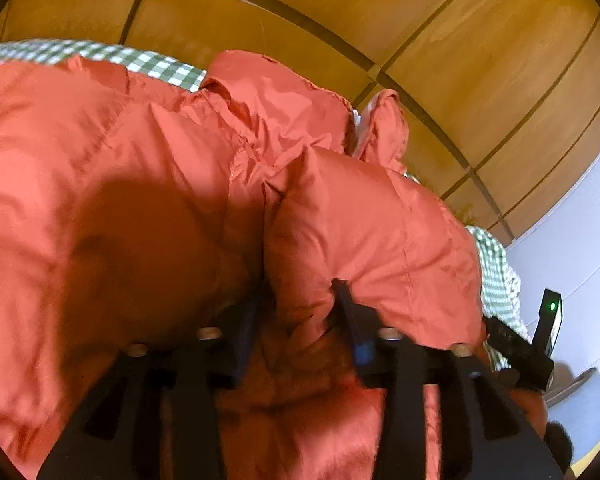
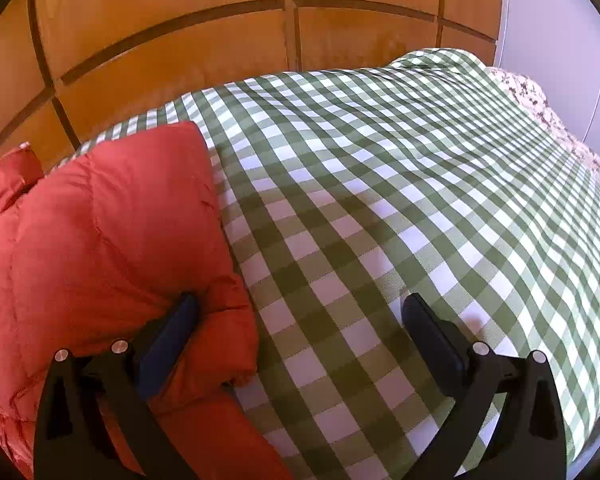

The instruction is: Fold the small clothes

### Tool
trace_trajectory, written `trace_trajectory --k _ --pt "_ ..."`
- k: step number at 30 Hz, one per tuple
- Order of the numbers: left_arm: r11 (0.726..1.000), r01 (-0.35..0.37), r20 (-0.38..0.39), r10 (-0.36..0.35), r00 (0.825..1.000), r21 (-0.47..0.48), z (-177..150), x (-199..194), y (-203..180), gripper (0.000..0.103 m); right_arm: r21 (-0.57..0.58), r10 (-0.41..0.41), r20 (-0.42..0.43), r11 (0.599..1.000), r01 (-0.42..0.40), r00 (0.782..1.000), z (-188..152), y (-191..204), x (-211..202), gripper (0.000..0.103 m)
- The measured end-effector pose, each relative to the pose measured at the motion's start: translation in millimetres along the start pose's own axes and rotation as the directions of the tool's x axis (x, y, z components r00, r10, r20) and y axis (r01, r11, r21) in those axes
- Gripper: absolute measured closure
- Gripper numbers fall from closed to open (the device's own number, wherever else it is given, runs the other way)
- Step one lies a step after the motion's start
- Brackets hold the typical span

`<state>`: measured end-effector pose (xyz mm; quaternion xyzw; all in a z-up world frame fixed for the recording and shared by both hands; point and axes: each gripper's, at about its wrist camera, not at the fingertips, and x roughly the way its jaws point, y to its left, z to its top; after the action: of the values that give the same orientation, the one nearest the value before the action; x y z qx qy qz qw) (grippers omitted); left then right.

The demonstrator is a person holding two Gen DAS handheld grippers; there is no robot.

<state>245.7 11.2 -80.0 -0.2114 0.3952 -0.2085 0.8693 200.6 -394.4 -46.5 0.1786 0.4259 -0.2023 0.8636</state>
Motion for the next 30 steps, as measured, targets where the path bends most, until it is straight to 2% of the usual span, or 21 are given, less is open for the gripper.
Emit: trace_trajectory --k 1,3,5,7,9,11,13,14,15,16,18,21,23,25,27,30 --pt "1.000 -0.003 -0.001 0.003 1.000 0.017 -2.4 -10.3 -4.3 0.033 0.015 0.018 -0.001 1.000 -0.018 1.000 -0.6 -2.2 -0.7 0.002" --pt "0.998 -0.038 0.030 0.037 0.999 0.042 -9.0 -33.3 -9.1 0.016 0.041 0.053 -0.009 0.998 -0.053 0.999 -0.3 -7.5 -0.7 0.002" --pt "0.996 -0.064 0.087 0.059 0.994 0.060 -16.8 -65.2 -7.9 0.013 0.046 0.062 -0.023 0.997 -0.061 0.998 2.2 -7.4 -1.5 0.002" --pt "0.995 -0.079 0.099 0.072 0.992 0.068 -22.3 -93.3 1.8 0.013 0.046 0.075 -0.045 0.996 -0.073 0.996 5.4 -7.8 -1.5 0.002" --pt "0.991 -0.124 0.103 0.118 0.988 0.050 -28.7 -120.1 18.4 0.013 0.030 0.134 -0.107 0.991 -0.131 0.985 10.9 -13.8 -4.8 0.002" --pt "0.990 -0.137 0.116 0.134 0.984 0.023 -36.2 -144.1 34.6 0.013 0.041 0.226 -0.158 0.974 -0.223 0.961 16.4 -26.3 -14.8 0.002" --pt "0.991 -0.136 0.126 0.137 0.982 -0.017 -46.8 -172.3 56.8 0.013 0.084 0.335 -0.121 0.941 -0.327 0.934 14.5 -43.6 -33.8 0.002" --pt "0.991 -0.131 0.123 0.134 0.983 -0.033 -51.8 -181.8 65.9 0.013 0.097 0.398 -0.099 0.916 -0.390 0.912 10.5 -55.0 -46.5 0.002" --pt "0.990 -0.129 0.119 0.134 0.984 -0.050 -57.5 -190.8 74.1 0.016 0.099 0.435 -0.097 0.899 -0.426 0.895 6.6 -62.5 -54.5 0.002" --pt "0.988 -0.135 0.111 0.143 0.984 -0.073 -64.4 -200.7 84.7 0.024 0.097 0.472 -0.104 0.881 -0.464 0.875 -0.5 -72.9 -64.0 0.003" --pt "0.984 -0.137 0.079 0.146 0.986 -0.111 -76.6 -212.2 100.1 0.031 0.087 0.519 -0.125 0.855 -0.512 0.846 -13.5 -86.0 -75.7 0.013" --pt "0.984 -0.110 0.038 0.117 0.992 -0.141 -99.3 -225.2 115.6 0.031 0.071 0.575 -0.172 0.817 -0.572 0.800 -37.1 -101.1 -90.0 0.023" --pt "0.984 -0.092 0.005 0.094 0.996 -0.152 -116.0 -230.0 119.9 0.031 0.070 0.633 -0.187 0.771 -0.632 0.751 -55.3 -111.3 -99.8 0.024" --pt "0.982 -0.056 -0.033 0.051 0.998 -0.179 -127.4 -229.0 122.0 0.031 0.087 0.667 -0.200 0.742 -0.665 0.718 -73.9 -119.1 -105.5 0.024" --pt "0.977 -0.022 -0.083 0.005 0.997 -0.213 -137.7 -225.0 124.5 0.031 0.119 0.682 -0.206 0.730 -0.673 0.702 -87.2 -124.7 -105.6 0.026" --pt "0.972 0.000 -0.103 -0.025 0.994 -0.234 -141.3 -225.0 122.9 0.031 0.166 0.717 -0.179 0.697 -0.698 0.674 -106.8 -134.9 -106.0 0.028"
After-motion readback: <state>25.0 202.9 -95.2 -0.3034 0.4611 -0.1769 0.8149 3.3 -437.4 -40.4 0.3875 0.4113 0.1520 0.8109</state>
